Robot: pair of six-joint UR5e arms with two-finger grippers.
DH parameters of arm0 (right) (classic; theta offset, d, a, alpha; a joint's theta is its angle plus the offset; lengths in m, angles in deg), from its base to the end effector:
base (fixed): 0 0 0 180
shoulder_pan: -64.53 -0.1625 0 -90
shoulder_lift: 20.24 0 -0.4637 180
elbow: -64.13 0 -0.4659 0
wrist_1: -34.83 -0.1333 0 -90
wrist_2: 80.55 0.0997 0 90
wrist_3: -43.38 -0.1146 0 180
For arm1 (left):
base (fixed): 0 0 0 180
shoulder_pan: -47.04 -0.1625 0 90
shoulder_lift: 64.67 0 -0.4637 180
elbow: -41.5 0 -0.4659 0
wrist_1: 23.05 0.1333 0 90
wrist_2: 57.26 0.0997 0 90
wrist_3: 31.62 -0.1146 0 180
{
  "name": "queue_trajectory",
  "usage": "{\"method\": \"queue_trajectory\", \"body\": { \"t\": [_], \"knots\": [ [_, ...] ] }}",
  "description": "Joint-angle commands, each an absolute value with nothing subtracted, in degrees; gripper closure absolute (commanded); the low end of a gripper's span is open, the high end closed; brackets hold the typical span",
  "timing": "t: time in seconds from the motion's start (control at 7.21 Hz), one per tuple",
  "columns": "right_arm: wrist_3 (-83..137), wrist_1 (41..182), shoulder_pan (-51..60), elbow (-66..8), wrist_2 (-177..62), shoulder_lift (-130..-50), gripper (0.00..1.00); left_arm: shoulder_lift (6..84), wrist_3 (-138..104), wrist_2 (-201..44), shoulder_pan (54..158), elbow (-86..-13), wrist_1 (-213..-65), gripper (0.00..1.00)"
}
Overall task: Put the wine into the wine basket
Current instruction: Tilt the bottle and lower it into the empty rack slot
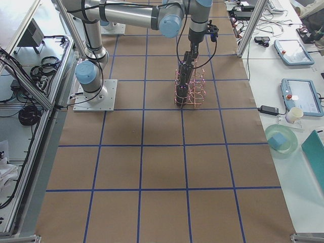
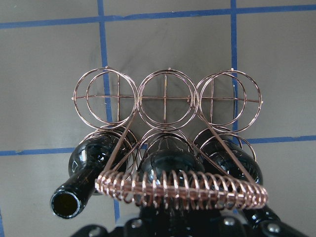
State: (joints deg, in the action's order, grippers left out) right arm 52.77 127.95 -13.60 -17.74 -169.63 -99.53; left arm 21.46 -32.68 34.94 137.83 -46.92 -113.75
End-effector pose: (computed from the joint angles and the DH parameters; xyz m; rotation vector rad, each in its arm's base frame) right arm -0.0019 -0.6662 0.4835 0.0676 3.1268 -0.0191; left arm -0.1364 -0.5395 0.5635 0.0476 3.1000 -0.1284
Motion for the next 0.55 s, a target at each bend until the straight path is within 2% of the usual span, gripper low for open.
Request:
{"method": "queue_trajectory", "body": {
  "t": [0.0,0.42],
  "knots": [
    [52.5,128.2,-13.6,-19.8,-169.6,-98.9,1.0,21.5,-32.7,34.9,137.8,-46.9,-113.8,0.0],
    [52.7,128.1,-13.6,-20.9,-169.6,-98.9,1.0,21.5,-32.7,34.9,137.8,-46.9,-113.8,0.0]
  ]
}}
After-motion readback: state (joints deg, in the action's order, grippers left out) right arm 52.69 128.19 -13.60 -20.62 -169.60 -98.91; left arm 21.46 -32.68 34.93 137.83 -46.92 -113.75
